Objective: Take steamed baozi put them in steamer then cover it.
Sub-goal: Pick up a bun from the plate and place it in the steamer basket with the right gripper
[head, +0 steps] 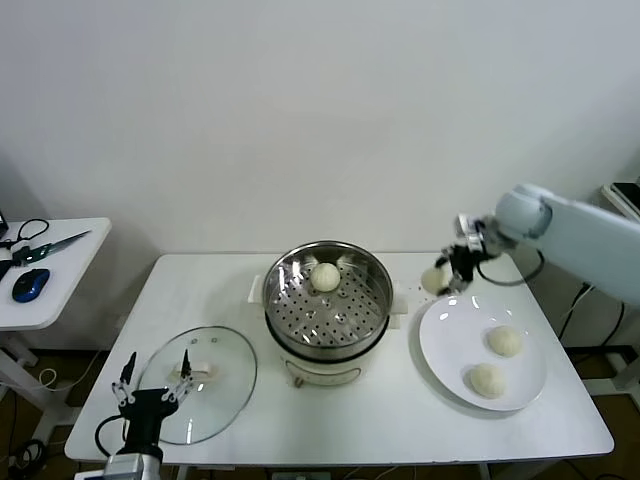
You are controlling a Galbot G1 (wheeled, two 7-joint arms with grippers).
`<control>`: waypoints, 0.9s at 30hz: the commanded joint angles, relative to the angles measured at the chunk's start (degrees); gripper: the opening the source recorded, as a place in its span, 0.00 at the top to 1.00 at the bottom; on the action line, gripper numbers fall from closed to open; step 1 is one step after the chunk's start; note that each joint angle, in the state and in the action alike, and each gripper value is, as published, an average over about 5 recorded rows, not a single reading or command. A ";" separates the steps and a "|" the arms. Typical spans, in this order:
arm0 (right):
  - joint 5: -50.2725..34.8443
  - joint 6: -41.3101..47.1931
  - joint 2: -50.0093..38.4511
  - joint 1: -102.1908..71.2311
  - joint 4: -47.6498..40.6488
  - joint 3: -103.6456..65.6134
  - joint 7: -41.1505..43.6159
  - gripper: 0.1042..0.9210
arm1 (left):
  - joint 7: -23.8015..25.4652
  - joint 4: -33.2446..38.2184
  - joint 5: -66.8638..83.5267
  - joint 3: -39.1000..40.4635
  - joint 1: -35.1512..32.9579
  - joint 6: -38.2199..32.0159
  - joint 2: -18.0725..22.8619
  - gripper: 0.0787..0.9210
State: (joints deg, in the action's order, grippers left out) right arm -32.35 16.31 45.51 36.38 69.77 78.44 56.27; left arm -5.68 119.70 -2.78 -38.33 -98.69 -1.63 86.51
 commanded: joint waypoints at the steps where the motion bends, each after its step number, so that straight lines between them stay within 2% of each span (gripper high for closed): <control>1: -17.37 2.04 10.21 17.18 1.02 11.25 -2.46 0.30 | -0.10 0.89 0.87 1.25 -0.60 -0.45 -1.09 0.12; 6: -21.83 3.70 18.77 16.60 0.72 12.64 -5.21 0.29 | -0.11 1.91 0.62 2.56 -1.11 -0.48 -1.21 0.12; 14: -22.61 5.15 30.28 10.51 -2.25 12.97 -7.91 0.29 | -0.15 2.43 1.09 3.07 -1.68 -0.58 -1.51 0.12; 20: -22.08 6.03 34.18 4.98 -3.43 13.09 -9.41 0.29 | -0.16 2.29 1.26 2.59 -1.65 -0.54 -1.91 0.12; 27: -20.36 6.47 34.68 0.52 -3.41 14.08 -10.27 0.29 | -0.18 1.85 1.36 2.36 -1.75 -0.65 -1.85 0.12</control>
State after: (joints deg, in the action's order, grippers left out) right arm -51.61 22.16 75.34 40.35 66.90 91.11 47.30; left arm -5.85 121.59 -1.57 -36.12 -100.35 -2.23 84.73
